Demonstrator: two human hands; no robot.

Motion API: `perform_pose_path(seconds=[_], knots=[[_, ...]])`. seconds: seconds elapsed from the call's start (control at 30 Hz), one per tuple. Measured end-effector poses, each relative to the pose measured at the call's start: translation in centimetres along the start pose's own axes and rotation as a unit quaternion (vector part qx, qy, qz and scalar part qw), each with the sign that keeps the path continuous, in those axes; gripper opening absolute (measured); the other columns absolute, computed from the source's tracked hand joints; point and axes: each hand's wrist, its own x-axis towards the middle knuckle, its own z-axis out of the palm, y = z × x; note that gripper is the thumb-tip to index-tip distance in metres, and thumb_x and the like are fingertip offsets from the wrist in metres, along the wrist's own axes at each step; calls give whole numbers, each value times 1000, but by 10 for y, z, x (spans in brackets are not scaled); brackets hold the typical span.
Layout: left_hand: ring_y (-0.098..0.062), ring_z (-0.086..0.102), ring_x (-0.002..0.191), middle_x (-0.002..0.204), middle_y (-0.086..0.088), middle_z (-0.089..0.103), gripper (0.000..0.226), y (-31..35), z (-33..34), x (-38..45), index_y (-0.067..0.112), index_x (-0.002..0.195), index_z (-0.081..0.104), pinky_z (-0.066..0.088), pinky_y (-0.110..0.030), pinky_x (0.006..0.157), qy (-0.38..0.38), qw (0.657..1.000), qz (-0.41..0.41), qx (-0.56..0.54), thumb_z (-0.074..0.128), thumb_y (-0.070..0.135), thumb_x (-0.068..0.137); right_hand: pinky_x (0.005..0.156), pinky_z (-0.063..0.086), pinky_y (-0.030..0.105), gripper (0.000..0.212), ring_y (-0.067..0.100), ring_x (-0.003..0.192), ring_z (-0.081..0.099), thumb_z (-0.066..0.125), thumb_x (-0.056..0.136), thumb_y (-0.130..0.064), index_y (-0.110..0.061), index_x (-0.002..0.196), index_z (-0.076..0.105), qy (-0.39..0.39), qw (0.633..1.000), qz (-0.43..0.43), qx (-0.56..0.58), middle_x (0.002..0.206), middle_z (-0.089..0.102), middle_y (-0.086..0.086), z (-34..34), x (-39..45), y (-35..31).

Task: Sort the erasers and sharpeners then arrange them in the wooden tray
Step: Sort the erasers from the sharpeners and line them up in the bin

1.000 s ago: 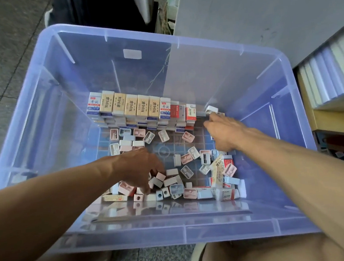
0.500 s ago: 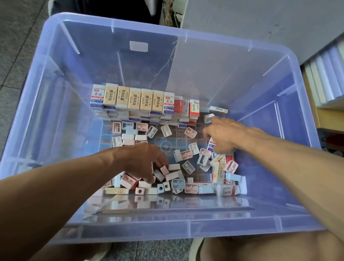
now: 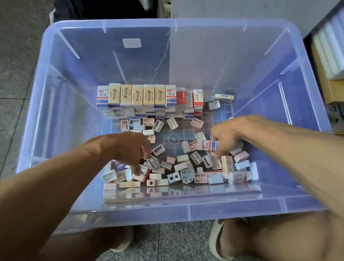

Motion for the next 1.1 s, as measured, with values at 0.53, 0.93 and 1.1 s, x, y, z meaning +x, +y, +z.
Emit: perform_pose_path(seconds=[0.53, 0.93, 1.1], knots=[[-14, 47, 90, 118, -2, 56, 60, -12, 11, -15, 18, 115, 50, 37, -25, 69, 38, 993, -69, 83, 88, 16, 68, 60, 49, 31, 23, 17, 65, 58, 66, 95, -30, -15, 78, 63, 58, 989, -90, 98, 77, 61, -1, -6, -8, -12], [-15, 55, 96, 114, 2, 61, 59, -17, 19, -17, 22, 115, 55, 43, -23, 74, 35, 997, -57, 26, 87, 12, 68, 55, 43, 27, 23, 16, 64, 56, 63, 97, -31, -12, 85, 66, 135, 962, -155, 178, 82, 65, 5, -18, -30, -21], [-20, 50, 112, 127, -6, 52, 69, -21, 18, -15, 13, 132, 49, 38, -22, 83, 86, 984, -82, 132, 84, 22, 74, 55, 41, 28, 20, 19, 69, 57, 64, 97, -32, -17, 83, 66, 142, 963, -163, 160, 85, 66, 7, -21, -29, -20]])
